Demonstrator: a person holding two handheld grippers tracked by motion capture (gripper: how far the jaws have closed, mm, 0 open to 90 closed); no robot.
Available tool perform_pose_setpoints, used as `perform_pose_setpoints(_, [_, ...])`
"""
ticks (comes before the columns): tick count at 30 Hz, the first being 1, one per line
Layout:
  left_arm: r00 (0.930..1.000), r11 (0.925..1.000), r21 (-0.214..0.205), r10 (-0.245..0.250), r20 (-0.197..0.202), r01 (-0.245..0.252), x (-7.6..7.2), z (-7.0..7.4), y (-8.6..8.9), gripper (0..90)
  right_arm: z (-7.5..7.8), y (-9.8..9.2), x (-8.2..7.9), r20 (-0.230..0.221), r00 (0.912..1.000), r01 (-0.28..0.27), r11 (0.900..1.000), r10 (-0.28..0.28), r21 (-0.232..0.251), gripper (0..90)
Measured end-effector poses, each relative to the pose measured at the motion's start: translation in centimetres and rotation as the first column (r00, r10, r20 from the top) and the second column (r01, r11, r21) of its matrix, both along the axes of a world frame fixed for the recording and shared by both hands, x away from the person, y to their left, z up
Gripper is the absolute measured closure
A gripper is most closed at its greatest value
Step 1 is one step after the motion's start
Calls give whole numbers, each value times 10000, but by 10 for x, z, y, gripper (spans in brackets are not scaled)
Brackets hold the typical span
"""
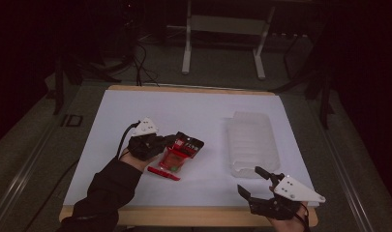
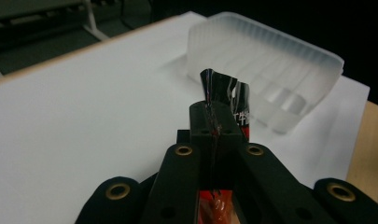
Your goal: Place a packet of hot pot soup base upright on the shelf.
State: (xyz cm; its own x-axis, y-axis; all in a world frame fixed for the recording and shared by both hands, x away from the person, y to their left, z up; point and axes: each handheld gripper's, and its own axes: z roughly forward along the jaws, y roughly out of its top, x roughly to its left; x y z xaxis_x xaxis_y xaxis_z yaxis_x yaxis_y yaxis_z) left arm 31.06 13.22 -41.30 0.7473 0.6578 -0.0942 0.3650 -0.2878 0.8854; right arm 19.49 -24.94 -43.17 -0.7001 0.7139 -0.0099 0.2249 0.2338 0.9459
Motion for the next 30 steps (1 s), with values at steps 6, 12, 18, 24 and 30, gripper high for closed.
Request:
perform_pose_setpoints(6, [9996,9987,-515,-22,279,36,-3,12,2,895,8,0,4,64,9996,-259,9997,259,8,223])
perform_pose_setpoints(12, [9989,9953,-961,-27,463,72,-8,23,6,895,23,0,14,198,9992,-353,9994,352,43,225])
perform_pose_setpoints(18, [9981,9928,-1185,-87,604,158,-12,31,8,895,44,5,26,530,9969,-576,9983,575,1,227])
perform_pose_setpoints(24, [9975,9902,-1379,-141,693,236,-17,36,10,895,64,14,40,718,9925,-990,9951,991,-46,229])
perform_pose_setpoints(30, [9971,9888,-1456,-223,731,328,-20,39,12,895,80,24,55,825,9859,-1439,9893,1453,-238,228])
